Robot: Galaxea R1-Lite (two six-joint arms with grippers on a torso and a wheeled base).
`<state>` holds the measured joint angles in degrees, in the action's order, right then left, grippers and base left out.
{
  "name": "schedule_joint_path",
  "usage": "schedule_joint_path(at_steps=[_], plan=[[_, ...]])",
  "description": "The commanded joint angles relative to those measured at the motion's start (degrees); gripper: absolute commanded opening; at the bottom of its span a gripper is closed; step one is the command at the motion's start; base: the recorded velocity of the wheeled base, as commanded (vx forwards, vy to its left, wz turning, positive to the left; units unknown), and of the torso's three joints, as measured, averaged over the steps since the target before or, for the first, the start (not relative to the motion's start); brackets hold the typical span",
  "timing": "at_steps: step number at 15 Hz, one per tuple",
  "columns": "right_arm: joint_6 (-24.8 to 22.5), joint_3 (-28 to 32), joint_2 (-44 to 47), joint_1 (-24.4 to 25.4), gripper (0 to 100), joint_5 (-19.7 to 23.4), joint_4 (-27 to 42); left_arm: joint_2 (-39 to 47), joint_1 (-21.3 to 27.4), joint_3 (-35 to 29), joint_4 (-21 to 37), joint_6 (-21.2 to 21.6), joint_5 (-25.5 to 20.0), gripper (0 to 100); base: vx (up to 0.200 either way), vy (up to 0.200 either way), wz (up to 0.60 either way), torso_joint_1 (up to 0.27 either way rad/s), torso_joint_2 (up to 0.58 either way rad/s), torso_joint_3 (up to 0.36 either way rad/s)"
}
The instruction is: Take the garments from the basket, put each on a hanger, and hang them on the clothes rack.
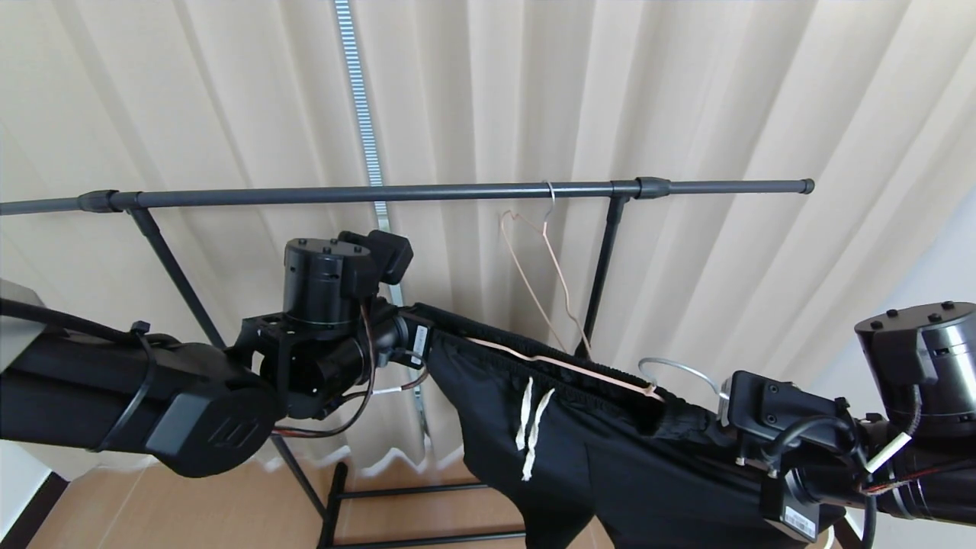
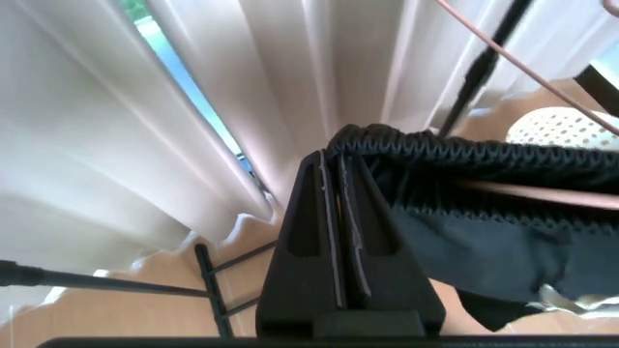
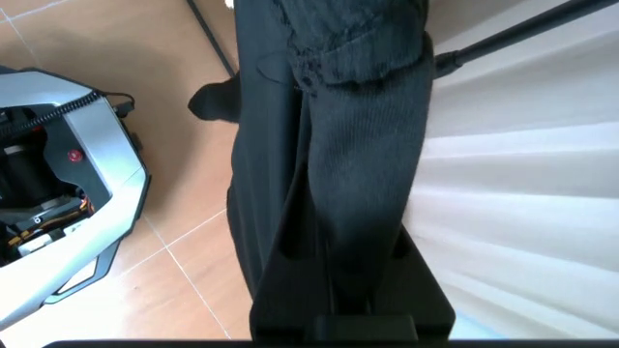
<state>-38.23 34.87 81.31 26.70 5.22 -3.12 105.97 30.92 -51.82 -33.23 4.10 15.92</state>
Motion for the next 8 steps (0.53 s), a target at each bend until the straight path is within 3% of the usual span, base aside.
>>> schedule_joint_path(at_steps=[1, 4, 8], plan=[[0.00, -0.15, 0.34, 0.02, 0, -0.03, 0.13, -0.59, -1.65, -1.62, 0.89, 0.47, 0.08, 0, 0.000, 0.000, 0.00, 0.000, 0.00, 0.000], [0.09, 0.12, 1.13, 0.02, 0, -1.61, 0.04, -1.56, -1.12, -2.67, 1.59, 2.41, 0.08, 0, 0.000, 0.000, 0.00, 0.000, 0.00, 0.000], [2.81, 2.75, 5.00, 0.02, 0, -3.64, -0.75, -6.48, 3.80, -7.15, 14.16, 3.37, 0.25, 0, 0.000, 0.000, 0.00, 0.000, 0.00, 0.000]])
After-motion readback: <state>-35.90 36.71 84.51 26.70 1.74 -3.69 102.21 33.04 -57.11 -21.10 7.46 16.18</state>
